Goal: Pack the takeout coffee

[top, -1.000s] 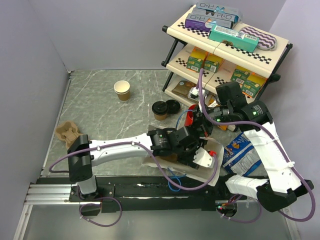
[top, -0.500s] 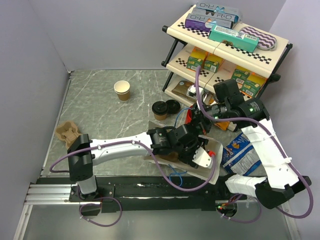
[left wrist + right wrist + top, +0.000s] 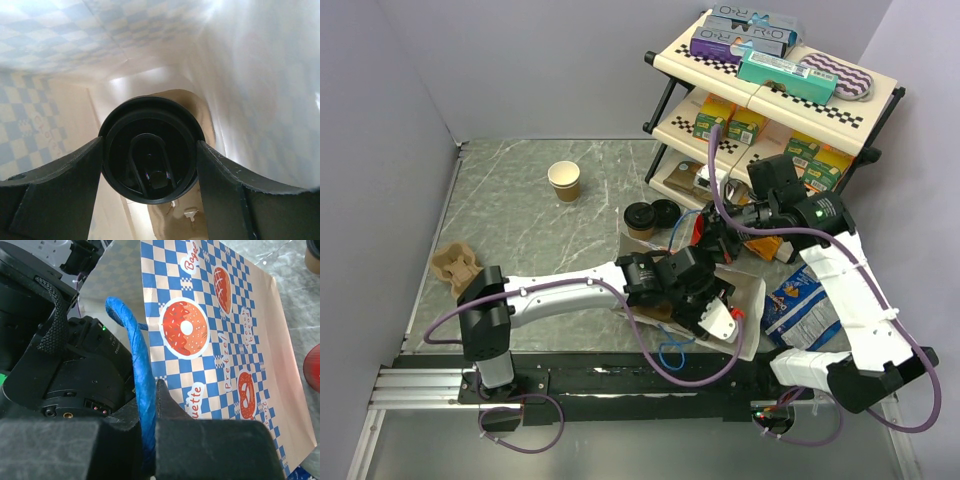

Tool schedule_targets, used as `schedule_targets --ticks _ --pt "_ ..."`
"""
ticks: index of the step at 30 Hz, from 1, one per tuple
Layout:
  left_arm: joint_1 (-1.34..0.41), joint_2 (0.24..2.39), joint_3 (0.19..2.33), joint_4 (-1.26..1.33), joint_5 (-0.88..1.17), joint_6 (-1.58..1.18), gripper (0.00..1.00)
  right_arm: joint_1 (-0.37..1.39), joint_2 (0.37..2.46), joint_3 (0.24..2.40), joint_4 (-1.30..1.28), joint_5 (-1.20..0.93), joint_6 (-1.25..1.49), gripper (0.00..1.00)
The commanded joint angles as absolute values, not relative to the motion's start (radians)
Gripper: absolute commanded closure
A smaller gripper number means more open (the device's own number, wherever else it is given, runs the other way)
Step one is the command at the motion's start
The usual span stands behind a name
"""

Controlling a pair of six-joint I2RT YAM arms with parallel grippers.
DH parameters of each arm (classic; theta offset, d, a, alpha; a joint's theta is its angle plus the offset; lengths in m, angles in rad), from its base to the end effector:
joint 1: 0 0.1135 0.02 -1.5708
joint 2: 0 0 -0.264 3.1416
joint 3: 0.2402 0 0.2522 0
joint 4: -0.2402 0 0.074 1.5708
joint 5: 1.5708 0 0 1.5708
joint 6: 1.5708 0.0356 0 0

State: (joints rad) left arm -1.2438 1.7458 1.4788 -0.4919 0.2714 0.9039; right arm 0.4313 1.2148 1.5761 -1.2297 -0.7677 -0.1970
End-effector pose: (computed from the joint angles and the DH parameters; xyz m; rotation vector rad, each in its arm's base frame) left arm 0.1184 -0.3787 0.2922 2.1238 0.9955 -0.4853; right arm 0.1716 0.1062 0.4276 -1.0521 2.1180 1.0386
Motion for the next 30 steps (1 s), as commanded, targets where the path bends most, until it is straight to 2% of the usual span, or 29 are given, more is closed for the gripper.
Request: schedule_targets --ticks 1,9,18,25,27,28,30 --pt "-1.212 1.749 1.516 -0.551 0.370 0.953 0.99 0.439 1.212 1.620 -1.223 -0.831 -0.166 1.00" --pt "-1.210 1.821 1.523 -0.555 0.338 0.977 0.99 0.436 1.221 1.631 -1.220 -0.833 -0.170 1.00" --pt "-1.190 1.991 1.739 -0.690 0.373 0.945 0.99 0.431 1.215 1.634 -1.224 -0.833 -0.164 1.00" --pt "-1.180 2.019 1.775 -0.775 0.425 0.920 0.99 0.425 1.213 1.632 -1.220 -0.830 -0.164 1.00" --pt "-1.175 2.014 1.775 -0.779 0.433 0.907 0.91 0.420 1.216 1.634 -1.219 -0.825 -0.167 1.00" --pt "-1.170 2.011 1.773 -0.779 0.437 0.901 0.78 0.420 1.218 1.634 -1.218 -0.822 -0.169 1.00" --pt "-1.160 2.010 1.770 -0.775 0.456 0.885 0.66 0.417 1.223 1.632 -1.218 -0.825 -0.167 1.00"
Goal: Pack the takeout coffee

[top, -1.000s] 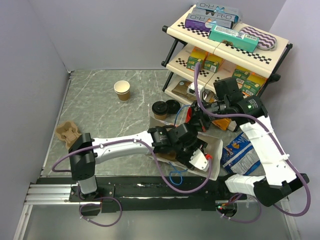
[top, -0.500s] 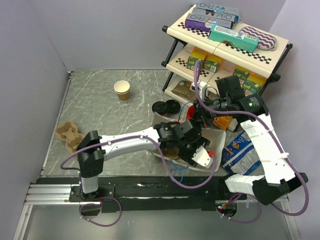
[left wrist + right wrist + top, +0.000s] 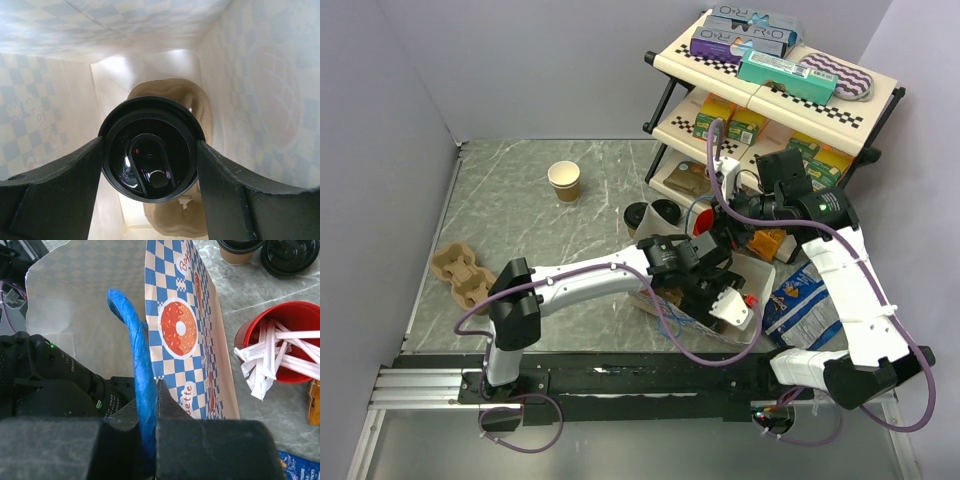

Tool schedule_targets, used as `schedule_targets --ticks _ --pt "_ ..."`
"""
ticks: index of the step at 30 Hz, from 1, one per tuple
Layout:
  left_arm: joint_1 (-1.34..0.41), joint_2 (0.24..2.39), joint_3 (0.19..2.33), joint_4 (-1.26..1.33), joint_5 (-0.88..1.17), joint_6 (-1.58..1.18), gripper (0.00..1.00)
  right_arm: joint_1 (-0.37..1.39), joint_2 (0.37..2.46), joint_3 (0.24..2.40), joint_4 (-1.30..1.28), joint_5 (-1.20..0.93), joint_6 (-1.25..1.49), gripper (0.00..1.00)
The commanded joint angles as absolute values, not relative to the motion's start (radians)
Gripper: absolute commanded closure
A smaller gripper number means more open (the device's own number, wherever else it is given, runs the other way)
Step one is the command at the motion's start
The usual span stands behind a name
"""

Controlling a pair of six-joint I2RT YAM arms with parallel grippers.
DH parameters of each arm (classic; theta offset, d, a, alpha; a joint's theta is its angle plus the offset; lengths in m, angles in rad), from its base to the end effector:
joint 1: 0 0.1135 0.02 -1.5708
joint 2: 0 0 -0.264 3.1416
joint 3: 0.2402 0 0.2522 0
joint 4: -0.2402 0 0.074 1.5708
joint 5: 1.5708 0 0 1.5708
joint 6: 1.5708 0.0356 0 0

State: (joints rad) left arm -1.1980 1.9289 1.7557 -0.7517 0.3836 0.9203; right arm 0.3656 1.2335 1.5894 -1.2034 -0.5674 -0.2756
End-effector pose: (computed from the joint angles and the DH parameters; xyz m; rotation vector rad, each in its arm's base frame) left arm 0.1437 -0.4040 0.2922 2.2518 1.0787 -0.5946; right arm 0.1895 0.0930 0.4262 -0.9871 2.1498 0.7249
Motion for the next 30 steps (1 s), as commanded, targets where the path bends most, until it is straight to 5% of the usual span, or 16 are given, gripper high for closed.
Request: schedule_targets --ticks 1,9,15,26,30 --pt "-1.158 2.010 1.767 -0.772 0.457 0.884 0.61 0.416 1.223 1.632 -1.218 -0.824 -0.166 1.00" --pt "-1.150 2.036 1.769 -0.747 0.465 0.877 0.56 0.408 1.227 1.628 -1.218 -0.813 -0.167 1.00" --pt "-1.149 1.970 1.721 -0.655 0.445 0.859 0.38 0.402 1.224 1.628 -1.221 -0.801 -0.172 1.00" --pt "-1.150 1.839 1.626 -0.543 0.453 0.873 0.19 0.396 1.223 1.637 -1.229 -0.772 -0.206 1.00" --pt "-1.155 1.813 1.606 -0.535 0.446 0.877 0.01 0.394 1.223 1.634 -1.230 -0.770 -0.207 1.00"
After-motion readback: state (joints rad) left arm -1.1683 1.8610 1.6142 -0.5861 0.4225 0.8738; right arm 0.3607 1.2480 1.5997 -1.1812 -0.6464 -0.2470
